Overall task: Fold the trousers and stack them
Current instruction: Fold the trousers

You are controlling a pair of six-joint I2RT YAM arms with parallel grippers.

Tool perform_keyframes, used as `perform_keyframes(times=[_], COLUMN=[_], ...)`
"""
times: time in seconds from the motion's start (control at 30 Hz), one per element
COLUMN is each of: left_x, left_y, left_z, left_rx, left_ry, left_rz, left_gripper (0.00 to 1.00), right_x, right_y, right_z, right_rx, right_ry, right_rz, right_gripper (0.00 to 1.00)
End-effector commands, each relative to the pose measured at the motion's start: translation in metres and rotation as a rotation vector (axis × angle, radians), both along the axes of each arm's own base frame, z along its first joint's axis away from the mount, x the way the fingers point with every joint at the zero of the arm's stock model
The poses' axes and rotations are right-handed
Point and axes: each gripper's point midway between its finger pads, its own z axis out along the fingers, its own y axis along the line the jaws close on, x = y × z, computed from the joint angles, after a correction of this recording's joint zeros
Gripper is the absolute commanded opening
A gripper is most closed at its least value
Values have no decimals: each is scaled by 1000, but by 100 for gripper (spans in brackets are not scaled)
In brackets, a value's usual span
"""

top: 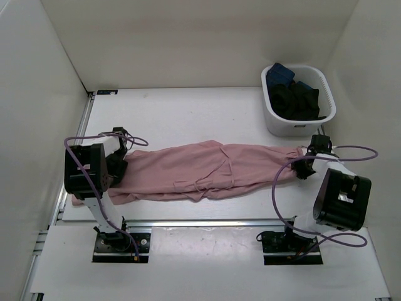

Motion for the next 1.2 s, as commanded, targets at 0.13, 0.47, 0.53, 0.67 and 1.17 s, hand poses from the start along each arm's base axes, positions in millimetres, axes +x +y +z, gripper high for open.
perform_keyframes(times=[0.13, 0.47, 0.53, 0.67, 1.17], left_x=[7, 44, 44, 42, 12], left_y=[-16, -30, -34, -40, -60], left_z=[0, 45, 43, 30, -44], left_rx=[-109, -216, -241, -278, -381], left_ry=[-45, -135, -137, -98, 50], left_rz=[7, -51, -52, -48, -17], left_gripper=[82, 88, 88, 88, 88], right_x=[-23, -28, -21, 0, -20], right_y=[-14, -99, -95, -52, 313], right_z=[-28, 133, 155, 182, 190], right_rx=[-8, -500, -568, -661, -809], right_ry=[112, 1, -16, -49, -268], right_rz=[-95, -62, 63, 325, 1048], right_gripper=[0, 0, 0, 0, 0])
